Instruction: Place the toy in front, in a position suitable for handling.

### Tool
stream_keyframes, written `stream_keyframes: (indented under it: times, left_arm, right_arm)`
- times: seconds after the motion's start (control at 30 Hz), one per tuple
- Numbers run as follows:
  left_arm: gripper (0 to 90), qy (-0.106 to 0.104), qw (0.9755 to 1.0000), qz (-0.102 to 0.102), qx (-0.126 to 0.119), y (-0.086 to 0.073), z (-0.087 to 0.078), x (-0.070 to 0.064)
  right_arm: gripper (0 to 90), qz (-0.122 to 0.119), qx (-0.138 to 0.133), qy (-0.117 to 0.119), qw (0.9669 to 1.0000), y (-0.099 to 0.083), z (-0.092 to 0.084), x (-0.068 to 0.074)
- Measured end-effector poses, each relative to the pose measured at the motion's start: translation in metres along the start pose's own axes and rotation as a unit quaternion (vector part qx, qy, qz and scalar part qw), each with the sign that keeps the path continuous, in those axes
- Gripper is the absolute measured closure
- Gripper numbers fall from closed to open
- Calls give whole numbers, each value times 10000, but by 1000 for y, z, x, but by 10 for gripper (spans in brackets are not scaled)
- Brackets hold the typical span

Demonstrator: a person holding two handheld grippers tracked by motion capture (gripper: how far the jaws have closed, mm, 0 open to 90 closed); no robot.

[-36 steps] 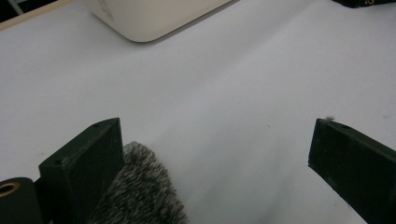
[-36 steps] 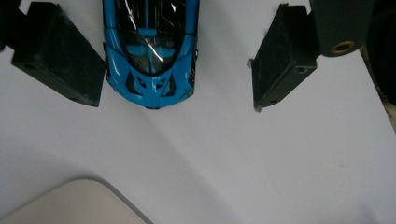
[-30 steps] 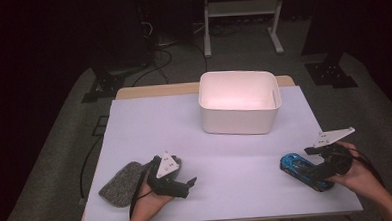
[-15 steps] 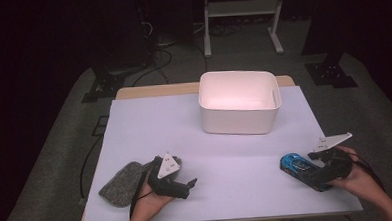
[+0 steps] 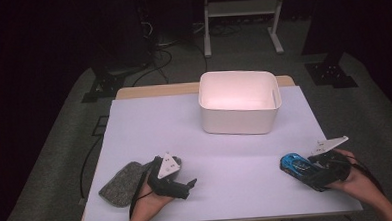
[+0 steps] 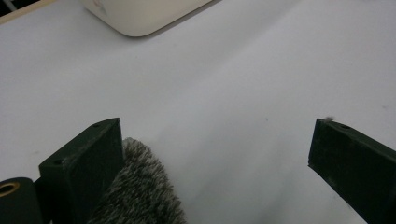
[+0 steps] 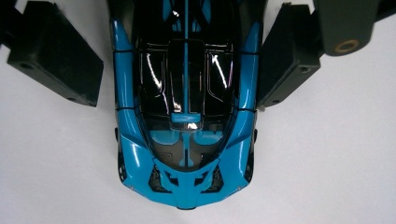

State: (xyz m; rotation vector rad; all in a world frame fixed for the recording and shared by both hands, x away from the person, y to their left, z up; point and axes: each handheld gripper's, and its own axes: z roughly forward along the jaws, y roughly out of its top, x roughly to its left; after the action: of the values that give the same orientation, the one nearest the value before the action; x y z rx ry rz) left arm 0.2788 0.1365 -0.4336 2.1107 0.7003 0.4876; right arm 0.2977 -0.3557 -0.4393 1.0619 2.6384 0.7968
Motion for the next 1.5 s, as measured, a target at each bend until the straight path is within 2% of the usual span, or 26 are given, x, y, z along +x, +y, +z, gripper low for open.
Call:
stream_keyframes:
  times: [0.5, 0.6, 0.8, 1.07, 1.5]
  left_arm:
    - [28, 28, 10000, -3, -34, 0, -1, 0]
    - [28, 29, 10000, -11, -43, 0, -1, 0]
    - [28, 24, 10000, 17, -46, 1, -1, -1]
    - [28, 19, 10000, 3, -54, 0, -1, 0]
    - [28, 13, 10000, 13, -29, 0, -2, 0]
  right_arm:
    - [161, -2, 9, -57, 10000, -4, 4, 2]
    - [164, -72, 31, -137, 9999, -4, 4, 4]
    - [207, -67, -7, -141, 9999, -5, 3, 6]
    - [204, -54, 114, -151, 9998, -2, 4, 6]
    - [210, -103, 581, -103, 9982, 10, 6, 5]
